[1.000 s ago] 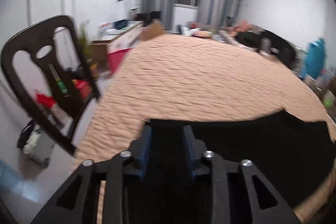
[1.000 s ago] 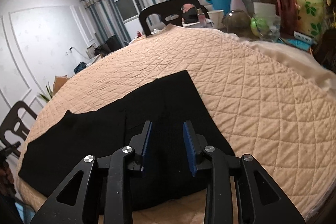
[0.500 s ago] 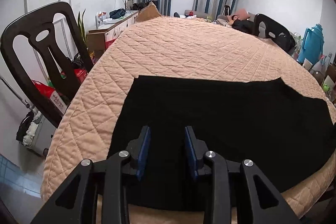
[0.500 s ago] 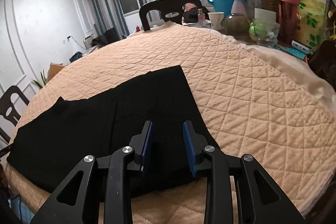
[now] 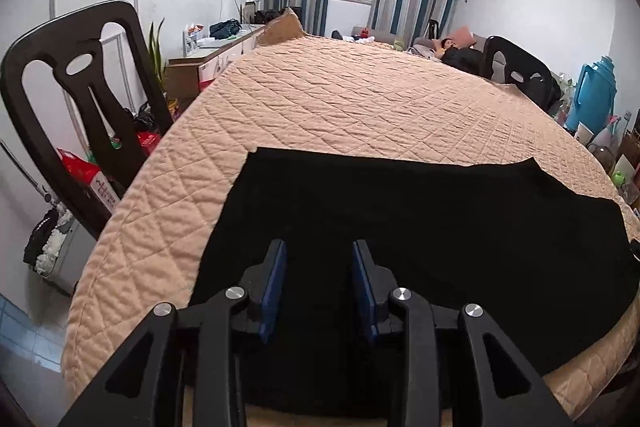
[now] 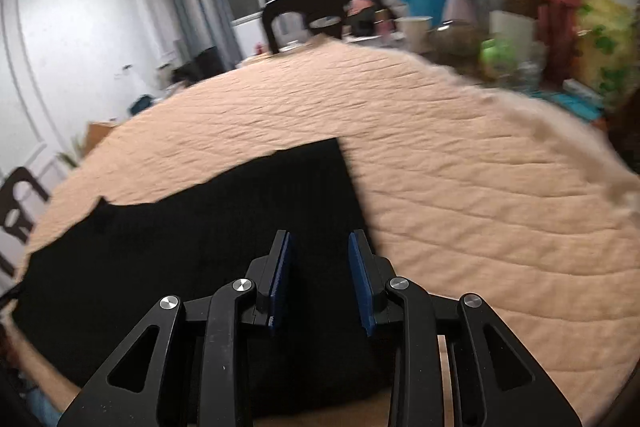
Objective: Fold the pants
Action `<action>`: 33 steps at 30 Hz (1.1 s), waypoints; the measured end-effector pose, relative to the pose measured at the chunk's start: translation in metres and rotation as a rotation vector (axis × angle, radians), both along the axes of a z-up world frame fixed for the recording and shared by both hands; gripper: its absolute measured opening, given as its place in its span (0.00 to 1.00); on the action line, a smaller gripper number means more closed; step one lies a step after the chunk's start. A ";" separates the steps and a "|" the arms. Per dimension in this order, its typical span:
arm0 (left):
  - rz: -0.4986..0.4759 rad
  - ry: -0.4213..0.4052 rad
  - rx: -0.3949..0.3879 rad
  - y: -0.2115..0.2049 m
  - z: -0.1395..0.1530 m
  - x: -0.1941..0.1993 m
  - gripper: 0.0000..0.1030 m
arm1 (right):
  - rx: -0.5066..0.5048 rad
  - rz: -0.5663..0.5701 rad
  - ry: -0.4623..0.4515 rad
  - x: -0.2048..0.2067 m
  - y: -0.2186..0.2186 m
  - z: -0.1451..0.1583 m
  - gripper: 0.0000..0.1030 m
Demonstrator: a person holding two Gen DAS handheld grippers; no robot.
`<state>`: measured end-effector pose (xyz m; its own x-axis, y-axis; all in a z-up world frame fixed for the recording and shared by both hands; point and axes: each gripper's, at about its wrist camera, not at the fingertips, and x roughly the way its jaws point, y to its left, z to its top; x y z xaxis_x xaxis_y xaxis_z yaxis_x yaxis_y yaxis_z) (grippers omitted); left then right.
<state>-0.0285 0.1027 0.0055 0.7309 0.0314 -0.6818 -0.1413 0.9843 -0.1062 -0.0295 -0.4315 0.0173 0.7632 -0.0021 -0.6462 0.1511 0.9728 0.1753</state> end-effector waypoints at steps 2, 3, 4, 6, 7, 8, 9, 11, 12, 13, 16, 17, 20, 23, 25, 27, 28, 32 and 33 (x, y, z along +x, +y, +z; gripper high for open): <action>0.004 -0.004 0.000 -0.005 0.003 -0.006 0.35 | 0.004 -0.012 -0.009 -0.015 -0.004 0.001 0.29; 0.001 -0.011 -0.010 -0.007 0.004 -0.009 0.35 | -0.005 -0.008 -0.026 -0.024 -0.002 0.004 0.29; -0.006 -0.022 -0.021 -0.011 0.007 -0.012 0.35 | -0.019 0.001 -0.043 -0.029 0.002 0.006 0.30; -0.027 -0.047 -0.023 -0.022 0.010 -0.018 0.36 | -0.057 0.043 -0.070 -0.039 0.014 0.009 0.30; -0.040 -0.059 -0.018 -0.027 0.012 -0.020 0.36 | -0.092 0.078 -0.081 -0.045 0.024 0.009 0.30; -0.058 -0.070 -0.017 -0.032 0.013 -0.021 0.37 | -0.116 0.098 -0.087 -0.046 0.030 0.008 0.30; -0.079 -0.074 -0.020 -0.037 0.012 -0.022 0.39 | -0.152 0.127 -0.091 -0.048 0.038 0.004 0.30; -0.100 -0.051 -0.023 -0.043 0.004 -0.019 0.39 | -0.225 0.148 -0.068 -0.045 0.045 -0.007 0.30; -0.095 -0.029 -0.025 -0.043 -0.001 -0.016 0.39 | -0.265 0.157 -0.084 -0.048 0.048 -0.010 0.30; -0.090 -0.041 -0.019 -0.044 -0.003 -0.017 0.39 | -0.299 0.160 -0.089 -0.049 0.050 -0.011 0.30; -0.077 -0.043 0.009 -0.047 -0.001 -0.018 0.40 | -0.348 0.167 -0.078 -0.047 0.054 -0.011 0.30; -0.075 -0.039 0.010 -0.049 -0.001 -0.019 0.40 | -0.348 0.163 -0.074 -0.046 0.053 -0.010 0.30; -0.067 -0.035 0.015 -0.052 0.000 -0.020 0.40 | -0.285 0.164 -0.077 -0.046 0.053 0.000 0.30; -0.057 -0.035 0.027 -0.054 0.002 -0.022 0.40 | -0.242 0.202 -0.112 -0.049 0.064 0.008 0.30; -0.049 -0.035 0.035 -0.053 0.002 -0.023 0.40 | -0.241 0.233 -0.121 -0.046 0.072 0.008 0.30; -0.038 -0.029 0.037 -0.051 0.001 -0.022 0.40 | -0.219 0.245 -0.113 -0.040 0.076 0.004 0.30; -0.031 -0.025 0.040 -0.049 -0.001 -0.021 0.40 | -0.200 0.250 -0.104 -0.038 0.076 0.001 0.30; -0.013 -0.024 0.058 -0.045 -0.003 -0.020 0.40 | -0.137 0.245 -0.082 -0.034 0.067 -0.012 0.30; -0.011 -0.023 0.057 -0.044 -0.002 -0.020 0.41 | -0.124 0.238 -0.079 -0.034 0.064 -0.012 0.31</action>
